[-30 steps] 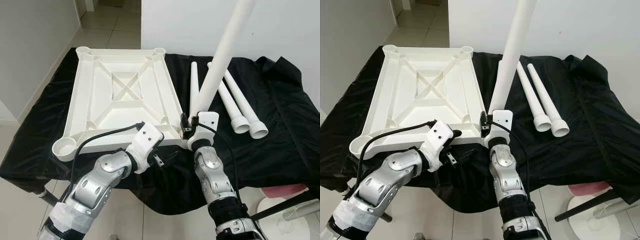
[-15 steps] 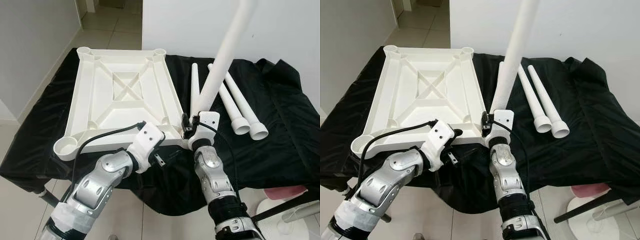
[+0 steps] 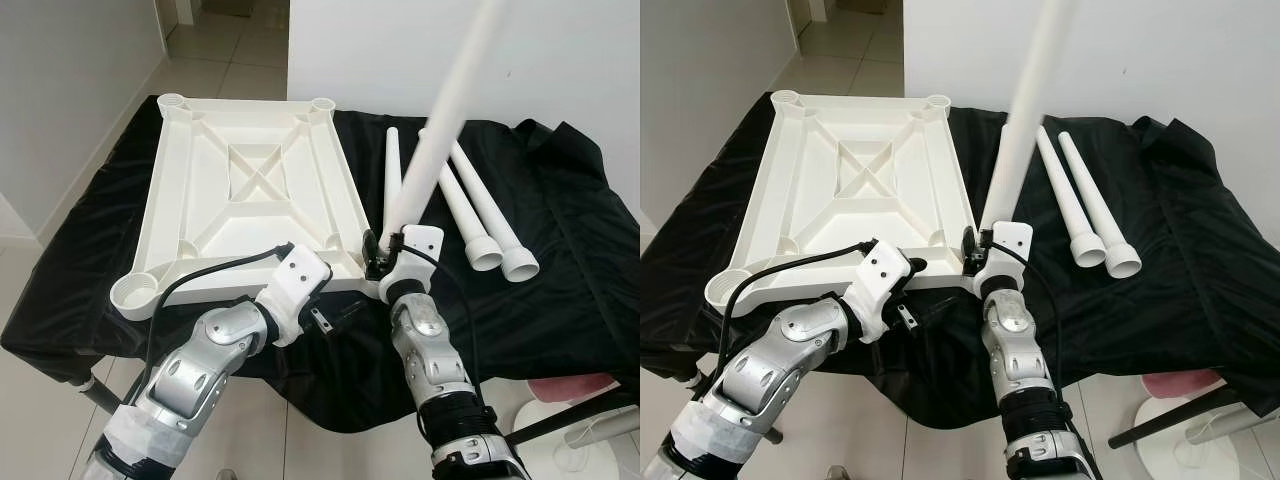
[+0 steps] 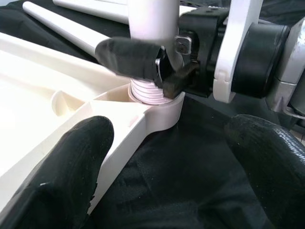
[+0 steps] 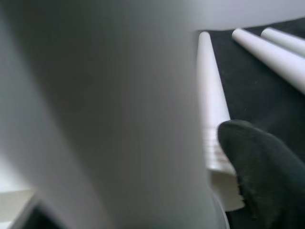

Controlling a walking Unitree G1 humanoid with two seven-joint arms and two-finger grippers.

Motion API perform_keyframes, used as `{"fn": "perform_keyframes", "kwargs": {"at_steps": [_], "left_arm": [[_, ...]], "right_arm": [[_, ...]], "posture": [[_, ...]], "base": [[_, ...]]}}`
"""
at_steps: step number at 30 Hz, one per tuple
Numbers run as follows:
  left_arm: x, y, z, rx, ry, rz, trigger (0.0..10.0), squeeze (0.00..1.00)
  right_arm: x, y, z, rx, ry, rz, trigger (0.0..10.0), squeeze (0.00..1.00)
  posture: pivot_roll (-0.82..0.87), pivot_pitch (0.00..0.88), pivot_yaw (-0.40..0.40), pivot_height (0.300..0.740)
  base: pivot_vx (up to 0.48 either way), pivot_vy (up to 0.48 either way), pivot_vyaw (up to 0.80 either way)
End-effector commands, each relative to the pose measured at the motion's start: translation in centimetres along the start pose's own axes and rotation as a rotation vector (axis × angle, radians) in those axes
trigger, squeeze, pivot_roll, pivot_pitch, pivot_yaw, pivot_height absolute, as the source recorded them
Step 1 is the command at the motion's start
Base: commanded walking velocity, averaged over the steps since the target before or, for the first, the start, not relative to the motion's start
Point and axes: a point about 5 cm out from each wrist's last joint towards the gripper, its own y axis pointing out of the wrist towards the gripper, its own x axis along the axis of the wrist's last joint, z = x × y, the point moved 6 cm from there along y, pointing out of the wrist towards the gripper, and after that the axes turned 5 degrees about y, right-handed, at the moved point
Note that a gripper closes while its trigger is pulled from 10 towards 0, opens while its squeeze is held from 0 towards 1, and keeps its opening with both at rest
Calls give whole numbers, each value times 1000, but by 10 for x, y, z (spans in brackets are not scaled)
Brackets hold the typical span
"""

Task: Building children table

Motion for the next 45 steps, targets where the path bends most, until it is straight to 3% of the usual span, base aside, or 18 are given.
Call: {"fn": "perform_keyframes", "kwargs": {"at_steps": [1,2,3,4,9,10,13,25,26,28,29,32,33,34,40,41,42,45], "left_arm": [[-1,0,0,-3,7,3,10000,0],[-1,0,0,-3,7,3,10000,0],[0,0,1,-2,8,3,10000,0],[0,1,1,-1,7,2,10000,0],[0,1,2,2,7,0,10000,0],[1,2,2,1,8,-4,10000,0],[3,4,3,0,11,-9,10000,0],[8,3,12,39,15,-23,10000,0],[11,4,14,45,14,-37,10000,0],[13,4,14,50,12,-46,10000,0],[16,5,16,52,1,-58,10000,0],[20,4,17,41,-52,-83,10000,0],[25,4,19,38,-78,-102,10000,624],[30,4,18,14,-103,-129,10000,1000],[45,5,30,47,-64,-165,10000,1000],[48,6,31,48,-50,-169,10000,0],[48,6,31,48,-50,-169,10000,0],[79,14,32,4,-4,-258,10000,0]], "right_arm": [[-3,-2,-5,47,-9,13,10000,1000],[-3,-2,-5,47,-9,13,10000,1000],[2,0,-3,97,-16,-2,10000,333],[8,1,-3,149,-31,-13,10000,0],[15,4,-4,219,-46,-26,10000,0],[15,9,-5,291,-80,-1,0,0],[17,16,-8,375,-105,35,0,0],[15,18,0,443,-95,48,0,0],[16,17,1,464,-89,47,2118,0],[17,17,2,480,-84,46,2118,0],[17,17,2,486,-86,45,10000,0],[18,17,1,488,-88,48,10000,0],[17,16,-1,489,-96,56,10000,0],[15,15,-3,494,-106,68,10000,0],[6,7,-2,563,-180,122,10000,0],[5,6,-1,576,-177,131,10000,0],[5,6,-1,576,-177,131,10000,0],[6,-2,8,663,-156,151,10000,0]], "posture": [[61,36,-73,740],[61,36,-73,740],[58,38,-73,740],[57,38,-72,740],[51,39,-68,740],[43,38,-64,740],[45,39,-66,740],[61,47,-78,740],[64,50,-80,740],[63,51,-80,740],[61,55,-79,740],[60,56,-79,740],[60,56,-79,740],[60,56,-79,740],[45,63,-71,740],[44,64,-69,740],[44,64,-69,740],[35,61,-62,740]], "base": [[0,0,0],[0,0,0],[0,0,0],[0,0,0],[0,0,0],[0,0,0],[0,0,0],[0,0,0],[0,0,0],[0,0,0],[0,0,0],[0,0,0],[0,0,0],[0,0,0],[0,0,0],[0,0,0],[0,0,0],[0,0,0]]}}
